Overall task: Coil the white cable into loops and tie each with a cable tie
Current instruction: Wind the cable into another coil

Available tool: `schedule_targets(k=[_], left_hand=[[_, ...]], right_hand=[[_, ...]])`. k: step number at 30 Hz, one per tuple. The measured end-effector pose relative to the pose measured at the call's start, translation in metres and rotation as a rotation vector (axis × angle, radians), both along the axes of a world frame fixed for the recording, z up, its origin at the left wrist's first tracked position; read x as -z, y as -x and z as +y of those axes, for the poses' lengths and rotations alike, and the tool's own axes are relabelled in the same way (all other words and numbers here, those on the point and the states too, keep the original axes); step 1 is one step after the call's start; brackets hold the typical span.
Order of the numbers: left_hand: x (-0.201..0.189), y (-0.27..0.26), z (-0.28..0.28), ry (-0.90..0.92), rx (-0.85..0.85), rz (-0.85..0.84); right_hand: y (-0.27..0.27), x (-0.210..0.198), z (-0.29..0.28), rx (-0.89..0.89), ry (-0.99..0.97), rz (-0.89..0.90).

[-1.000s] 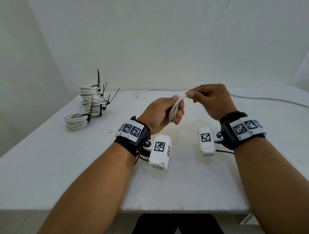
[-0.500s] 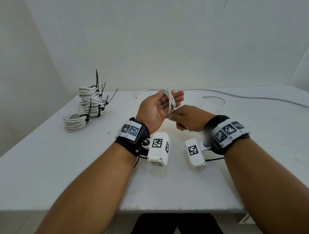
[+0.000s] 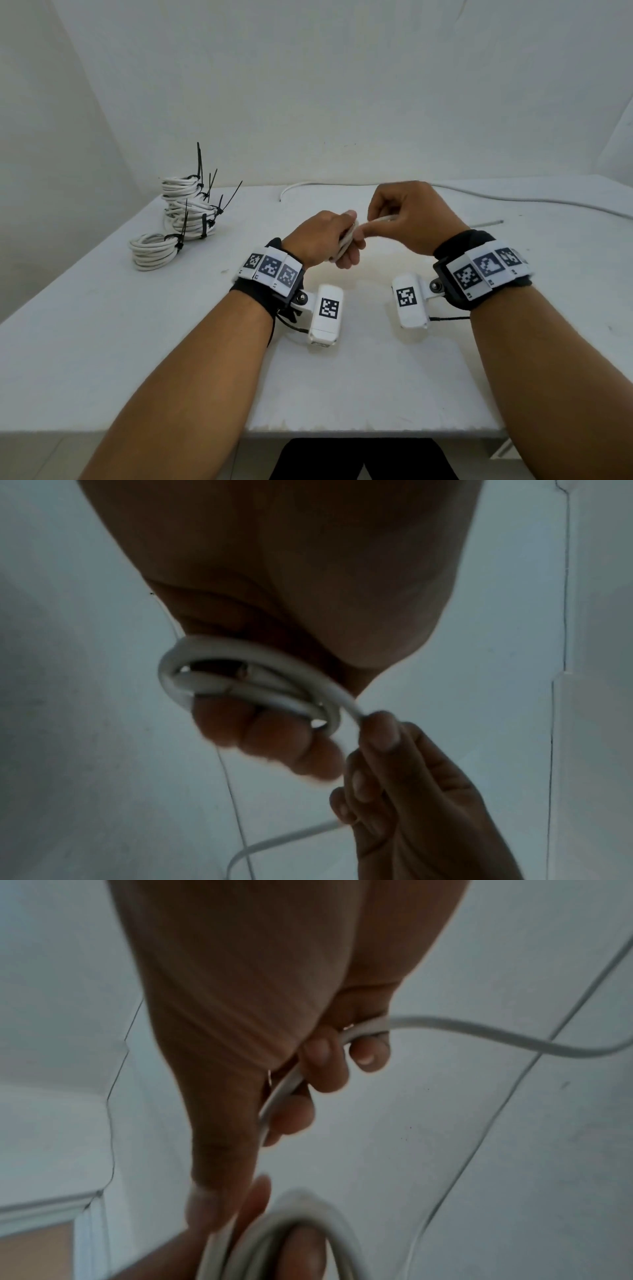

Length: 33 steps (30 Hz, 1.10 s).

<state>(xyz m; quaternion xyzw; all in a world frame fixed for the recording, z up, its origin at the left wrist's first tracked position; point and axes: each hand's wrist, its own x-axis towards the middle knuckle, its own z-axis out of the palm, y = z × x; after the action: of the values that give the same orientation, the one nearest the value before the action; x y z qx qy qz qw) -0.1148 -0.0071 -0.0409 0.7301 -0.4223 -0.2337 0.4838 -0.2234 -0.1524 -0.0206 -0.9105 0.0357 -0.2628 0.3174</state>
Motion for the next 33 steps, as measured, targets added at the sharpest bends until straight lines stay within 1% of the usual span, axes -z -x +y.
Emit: schedule_targets(k=[2, 4, 6, 8, 11, 13, 14, 16, 18, 20, 22, 23, 24, 26, 27, 28, 31, 33], left_hand=[[0.0, 0.002, 0.002, 0.098, 0.013, 0.083], [-0.002, 0.003, 0.003, 0.24, 0.05, 0.253], [-0.004, 0.004, 0.001, 0.354, 0.104, 0.423], [-0.007, 0.005, -0.001, 0.451, 0.142, 0.539], [-0.009, 0.006, 0.002, 0.577, 0.208, 0.671], [-0.011, 0.007, 0.004, 0.631, 0.242, 0.765], [-0.011, 0.007, 0.004, 0.658, 0.238, 0.783], [-0.011, 0.005, 0.002, 0.714, 0.174, 0.755], [-0.009, 0.003, -0.002, 0.723, 0.054, 0.664], [-0.004, 0.001, -0.006, 0.664, -0.049, 0.577], [-0.001, 0.0, -0.01, 0.583, -0.111, 0.488], [0.001, -0.001, -0.01, 0.526, -0.15, 0.414], [0.002, -0.004, -0.01, 0.448, -0.197, 0.306], [0.001, -0.007, -0.006, 0.246, -0.256, 0.042], [0.001, -0.008, -0.002, 0.147, -0.249, -0.056], [0.001, -0.008, 0.0, 0.065, -0.216, -0.098], [0.001, -0.002, 0.002, -0.069, -0.061, -0.03], [0.001, 0.001, 0.0, -0.039, 0.002, 0.014]], right_hand=[[0.002, -0.002, -0.008, 0.005, -0.065, -0.103], [0.001, 0.002, -0.014, 0.004, -0.145, -0.154], [-0.003, 0.01, -0.015, -0.005, -0.186, -0.16], [-0.008, 0.015, -0.01, -0.003, -0.234, -0.105], [-0.011, 0.016, -0.002, 0.008, -0.274, 0.051], [-0.011, 0.015, 0.004, -0.013, -0.261, 0.173], [-0.011, 0.015, 0.006, -0.022, -0.222, 0.246], [-0.011, 0.015, 0.011, -0.039, -0.105, 0.413], [-0.012, 0.017, 0.015, -0.066, 0.018, 0.548], [-0.014, 0.018, 0.021, -0.077, 0.12, 0.604], [-0.014, 0.016, 0.026, -0.096, 0.185, 0.624], [-0.014, 0.016, 0.026, -0.11, 0.222, 0.618], [-0.014, 0.015, 0.026, -0.119, 0.258, 0.586], [-0.011, 0.011, 0.019, -0.102, 0.274, 0.437], [-0.009, 0.009, 0.015, -0.082, 0.227, 0.34], [-0.007, 0.007, 0.01, -0.06, 0.16, 0.252], [-0.003, 0.006, -0.003, -0.024, -0.01, 0.074], [-0.002, 0.006, -0.006, -0.018, -0.074, 0.0]])
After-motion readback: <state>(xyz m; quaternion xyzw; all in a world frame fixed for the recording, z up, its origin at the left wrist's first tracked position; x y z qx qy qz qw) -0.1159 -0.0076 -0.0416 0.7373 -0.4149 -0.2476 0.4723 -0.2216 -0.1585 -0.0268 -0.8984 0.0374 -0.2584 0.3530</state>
